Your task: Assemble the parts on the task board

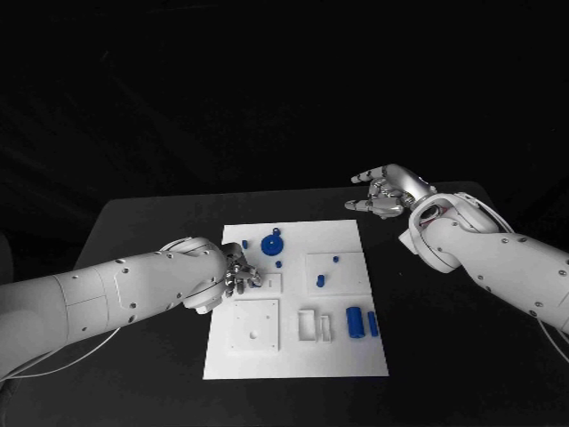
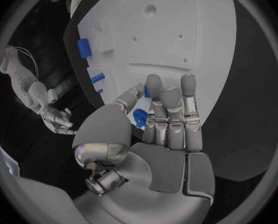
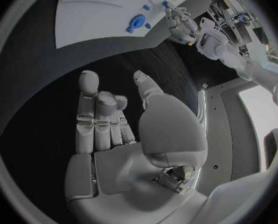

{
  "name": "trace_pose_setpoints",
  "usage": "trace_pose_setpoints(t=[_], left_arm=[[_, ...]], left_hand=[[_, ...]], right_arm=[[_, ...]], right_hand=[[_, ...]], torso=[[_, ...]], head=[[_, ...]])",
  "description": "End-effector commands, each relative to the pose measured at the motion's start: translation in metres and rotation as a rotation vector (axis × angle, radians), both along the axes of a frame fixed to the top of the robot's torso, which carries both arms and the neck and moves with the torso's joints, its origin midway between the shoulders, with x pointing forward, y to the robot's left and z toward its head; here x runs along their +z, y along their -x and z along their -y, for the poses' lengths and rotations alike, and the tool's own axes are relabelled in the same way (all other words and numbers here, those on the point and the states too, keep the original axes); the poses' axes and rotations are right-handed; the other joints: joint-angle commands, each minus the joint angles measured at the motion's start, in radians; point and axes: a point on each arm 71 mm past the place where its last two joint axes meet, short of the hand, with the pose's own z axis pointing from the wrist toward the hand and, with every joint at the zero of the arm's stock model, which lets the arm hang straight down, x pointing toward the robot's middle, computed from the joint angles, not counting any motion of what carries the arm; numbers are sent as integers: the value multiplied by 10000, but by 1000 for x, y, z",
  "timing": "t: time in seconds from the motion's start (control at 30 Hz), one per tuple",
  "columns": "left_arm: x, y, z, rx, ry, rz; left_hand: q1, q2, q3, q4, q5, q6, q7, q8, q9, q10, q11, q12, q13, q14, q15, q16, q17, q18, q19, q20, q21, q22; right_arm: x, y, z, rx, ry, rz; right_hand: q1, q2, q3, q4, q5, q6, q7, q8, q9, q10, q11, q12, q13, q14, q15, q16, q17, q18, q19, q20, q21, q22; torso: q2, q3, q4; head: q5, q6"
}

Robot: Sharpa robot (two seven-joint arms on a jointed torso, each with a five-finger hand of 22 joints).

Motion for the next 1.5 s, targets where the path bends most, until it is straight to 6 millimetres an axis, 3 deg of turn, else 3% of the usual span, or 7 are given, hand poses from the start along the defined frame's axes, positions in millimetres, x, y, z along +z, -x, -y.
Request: trace_pose_setpoints(t=[0.03,0.7,1.5], left_arm=[[-1,1,3,-271,-14,-134],[-2,-1,8,-455,-72,-166],[-4,0,17,-1354,-950,-476]], left_hand=[[205,357,-13,35,-15,2293,-1156,32,3433,588,-213,62,16,26,-7,39,0,100,50,7,-53,32],[29,497,-33,42,1,2428,-1208,55,3747,586,-244,354,153,40,-10,299,154,217,165,132,-225,444],[153,441,-126,20,-84,2404,-1208,43,3931,582,-245,408,164,17,-6,355,164,289,221,203,-393,697]], right_arm=[[0,0,-1,122,0,-58],[-1,0,-1,134,28,-126],[-2,-1,-3,185,28,-173]], right_hand=[[-9,76,-6,-48,58,90,-5,11,12,-16,24,58,-10,2,34,39,-3,79,412,40,-39,-16],[-30,83,11,-123,415,147,-7,13,14,-36,20,34,-31,-6,31,24,-14,76,409,38,-54,-28],[-48,85,24,-151,553,134,-4,9,12,-34,17,34,-31,-6,31,25,-12,76,407,36,-68,-34]], torso=[[3,-2,5],[5,-6,10],[5,-10,23]], head=[[-5,-4],[-17,-55],[-112,-104]])
